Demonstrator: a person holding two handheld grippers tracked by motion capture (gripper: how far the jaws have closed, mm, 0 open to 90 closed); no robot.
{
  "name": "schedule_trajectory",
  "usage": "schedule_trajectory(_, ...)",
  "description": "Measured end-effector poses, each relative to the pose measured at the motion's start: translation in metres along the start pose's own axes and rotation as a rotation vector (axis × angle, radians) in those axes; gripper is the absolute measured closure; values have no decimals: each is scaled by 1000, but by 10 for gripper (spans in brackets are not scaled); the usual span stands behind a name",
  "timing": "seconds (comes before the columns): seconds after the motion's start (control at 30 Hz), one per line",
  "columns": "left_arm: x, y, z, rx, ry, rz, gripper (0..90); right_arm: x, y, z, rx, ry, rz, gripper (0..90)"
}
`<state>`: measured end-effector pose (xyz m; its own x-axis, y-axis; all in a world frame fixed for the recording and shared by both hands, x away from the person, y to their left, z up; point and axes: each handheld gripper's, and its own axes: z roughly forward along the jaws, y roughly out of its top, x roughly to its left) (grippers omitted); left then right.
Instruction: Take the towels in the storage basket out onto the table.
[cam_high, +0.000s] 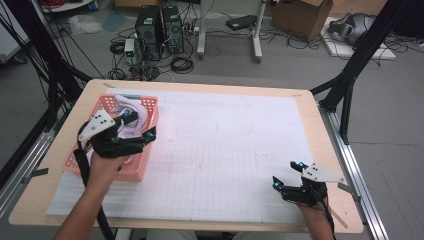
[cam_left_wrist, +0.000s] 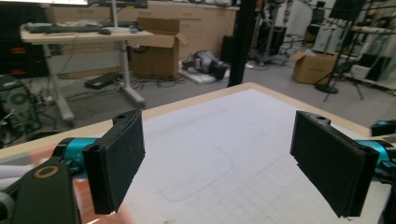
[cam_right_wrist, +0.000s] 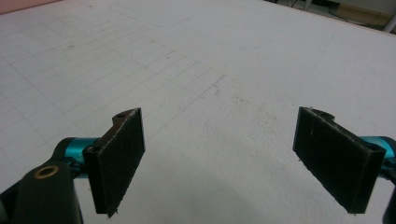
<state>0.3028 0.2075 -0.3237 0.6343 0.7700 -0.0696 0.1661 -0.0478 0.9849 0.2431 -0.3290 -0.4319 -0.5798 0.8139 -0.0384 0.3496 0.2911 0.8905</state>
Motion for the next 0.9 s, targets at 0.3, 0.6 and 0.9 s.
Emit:
schedule_trajectory(0.3, 51, -8, 4, 126, 133, -32, 180, 1, 0, 1, 1, 1, -2, 155)
schedule_trajectory(0.6, 84, -33, 13, 295, 244, -95, 180, 1, 0, 2, 7, 4, 1, 155)
schedule_trajectory(0.9, 102, -49, 23, 442, 319, -116, 181, 1, 0, 2, 6, 5, 6, 155)
